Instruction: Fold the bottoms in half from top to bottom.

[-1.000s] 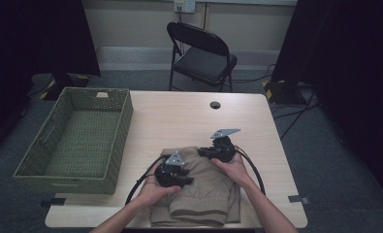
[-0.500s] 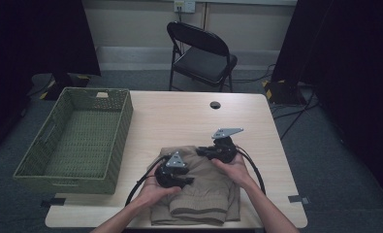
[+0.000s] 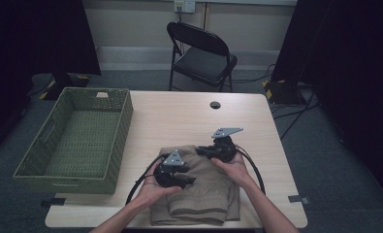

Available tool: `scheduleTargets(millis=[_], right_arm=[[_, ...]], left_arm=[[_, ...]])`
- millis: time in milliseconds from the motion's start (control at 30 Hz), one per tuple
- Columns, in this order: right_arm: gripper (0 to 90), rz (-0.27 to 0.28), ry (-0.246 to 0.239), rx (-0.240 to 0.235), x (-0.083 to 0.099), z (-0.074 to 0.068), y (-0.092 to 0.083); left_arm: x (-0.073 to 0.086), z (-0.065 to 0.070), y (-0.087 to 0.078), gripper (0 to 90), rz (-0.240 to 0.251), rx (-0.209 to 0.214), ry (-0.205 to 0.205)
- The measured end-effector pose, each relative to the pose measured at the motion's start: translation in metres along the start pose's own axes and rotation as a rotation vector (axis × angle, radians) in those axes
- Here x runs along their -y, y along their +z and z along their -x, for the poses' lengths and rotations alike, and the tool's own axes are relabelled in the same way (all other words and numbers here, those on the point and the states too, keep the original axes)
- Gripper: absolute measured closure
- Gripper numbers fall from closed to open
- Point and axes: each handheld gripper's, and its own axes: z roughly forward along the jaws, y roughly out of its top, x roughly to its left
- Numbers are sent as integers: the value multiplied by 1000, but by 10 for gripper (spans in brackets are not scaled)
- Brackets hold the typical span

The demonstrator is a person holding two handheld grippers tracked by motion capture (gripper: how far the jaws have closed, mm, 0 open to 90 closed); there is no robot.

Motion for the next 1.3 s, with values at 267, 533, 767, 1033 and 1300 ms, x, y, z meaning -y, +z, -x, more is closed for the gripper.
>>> scheduleTargets(millis=[267, 533, 767, 1033, 1300], right_arm=[[852, -3, 11, 5, 1, 3, 2], [852, -2, 14, 9, 0, 5, 1], [853, -4, 14, 14, 0, 4, 2], [854, -11, 0, 33, 0, 4, 2], [856, 10, 17, 42, -2, 7, 1]], left_arm=[[-3, 8, -15, 425, 11, 46, -12], [13, 17, -38, 407, -36, 62, -28], [22, 28, -42, 358, -69, 110, -18], [35, 36, -19, 352, -158, 123, -2], [32, 38, -10, 350, -153, 94, -5]])
